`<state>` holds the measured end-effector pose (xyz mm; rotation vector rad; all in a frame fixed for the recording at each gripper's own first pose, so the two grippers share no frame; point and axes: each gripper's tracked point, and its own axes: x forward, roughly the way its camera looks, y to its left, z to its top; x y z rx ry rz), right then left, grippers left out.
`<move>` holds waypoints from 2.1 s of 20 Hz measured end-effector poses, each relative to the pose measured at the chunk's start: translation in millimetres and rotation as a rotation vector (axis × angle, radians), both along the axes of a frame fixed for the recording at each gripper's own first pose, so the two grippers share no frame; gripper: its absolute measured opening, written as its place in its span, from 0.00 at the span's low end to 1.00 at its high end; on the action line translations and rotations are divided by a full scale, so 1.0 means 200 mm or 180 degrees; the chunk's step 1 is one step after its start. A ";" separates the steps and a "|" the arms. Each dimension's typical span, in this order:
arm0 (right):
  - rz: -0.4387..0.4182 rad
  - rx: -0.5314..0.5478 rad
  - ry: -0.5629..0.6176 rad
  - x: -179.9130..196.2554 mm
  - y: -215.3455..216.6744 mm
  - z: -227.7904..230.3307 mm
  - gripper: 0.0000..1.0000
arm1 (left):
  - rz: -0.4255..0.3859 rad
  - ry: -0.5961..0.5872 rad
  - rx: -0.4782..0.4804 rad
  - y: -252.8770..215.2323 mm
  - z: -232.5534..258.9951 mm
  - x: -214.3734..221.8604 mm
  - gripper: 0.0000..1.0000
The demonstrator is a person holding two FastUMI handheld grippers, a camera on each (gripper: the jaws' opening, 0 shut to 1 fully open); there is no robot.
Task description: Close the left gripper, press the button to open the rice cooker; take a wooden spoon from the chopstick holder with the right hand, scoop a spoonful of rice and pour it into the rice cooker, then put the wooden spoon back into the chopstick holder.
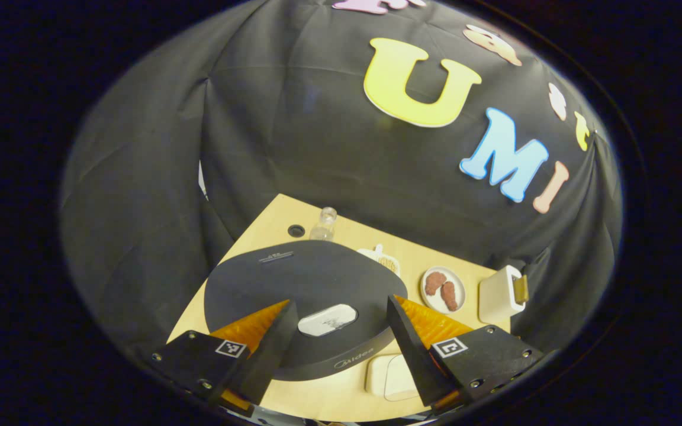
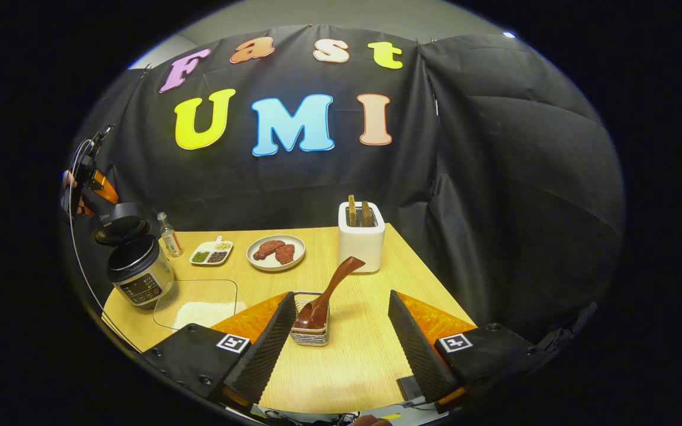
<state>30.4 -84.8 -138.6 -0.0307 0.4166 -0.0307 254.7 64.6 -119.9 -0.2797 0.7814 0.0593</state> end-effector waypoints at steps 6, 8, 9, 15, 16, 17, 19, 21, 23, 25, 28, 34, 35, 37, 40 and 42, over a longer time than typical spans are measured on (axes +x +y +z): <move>-0.0161 0.0015 0.0087 0.01 -0.14 -0.07 1.00 | 0.0024 0.0349 -0.0129 -0.09 -0.28 -0.12 0.96; -0.0169 0.0027 0.0104 0.00 -0.14 -0.12 1.00 | 0.0062 0.0442 -0.0178 -0.12 -0.37 -0.14 0.96; -0.0169 0.0010 0.0118 0.00 -0.15 -0.13 1.00 | 0.0072 0.0488 -0.0180 -0.13 -0.42 -0.15 0.96; -0.0096 0.0026 0.0242 -0.01 -0.16 -0.19 1.00 | -0.0022 0.0773 0.0013 -0.16 -0.55 -0.15 0.96; -0.0076 0.0030 0.0266 -0.02 -0.17 -0.21 1.00 | -0.0093 0.0811 0.0040 -0.16 -0.56 -0.15 0.96; -0.0064 0.0020 0.0292 -0.02 -0.17 -0.22 1.00 | -0.0149 0.0867 0.0077 -0.16 -0.58 -0.18 0.96; -0.0061 -0.0002 0.0302 -0.04 -0.19 -0.24 1.00 | -0.0206 0.0877 0.0192 -0.17 -0.59 -0.17 0.96; -0.0045 0.0004 0.0327 -0.04 -0.21 -0.25 1.00 | -0.0214 0.0858 0.0337 -0.16 -0.59 -0.16 0.96; -0.0059 0.0002 0.0338 -0.04 -0.26 -0.25 1.00 | -0.0177 0.0836 0.0530 -0.19 -0.61 -0.17 0.96; -0.0056 0.0058 0.0306 -0.02 -0.28 -0.23 1.00 | -0.0178 0.0725 0.0731 -0.21 -0.62 -0.16 0.96; 0.0020 0.0113 0.0226 0.01 -0.31 -0.20 1.00 | -0.0042 0.0560 0.0675 -0.22 -0.60 -0.18 0.96; 0.0342 0.0213 0.0149 0.11 -0.33 -0.14 1.00 | 0.0271 0.0421 0.0618 -0.36 -0.56 -0.41 0.95; 0.0407 0.0215 0.0217 0.12 -0.33 -0.16 0.99 | 0.0295 0.0388 0.0580 -0.43 -0.53 -0.48 0.93; 0.0597 0.0229 0.0336 0.12 -0.29 -0.19 0.99 | 0.0270 0.0266 0.0569 -0.52 -0.45 -0.61 0.94; 0.0690 0.0241 0.0261 0.13 -0.28 -0.11 0.99 | 0.0115 -0.0042 0.0748 -0.60 -0.22 -0.78 0.93; 0.0667 0.0340 0.0156 0.12 -0.23 -0.02 0.99 | 0.0067 -0.0396 0.0865 -0.64 -0.01 -0.90 0.93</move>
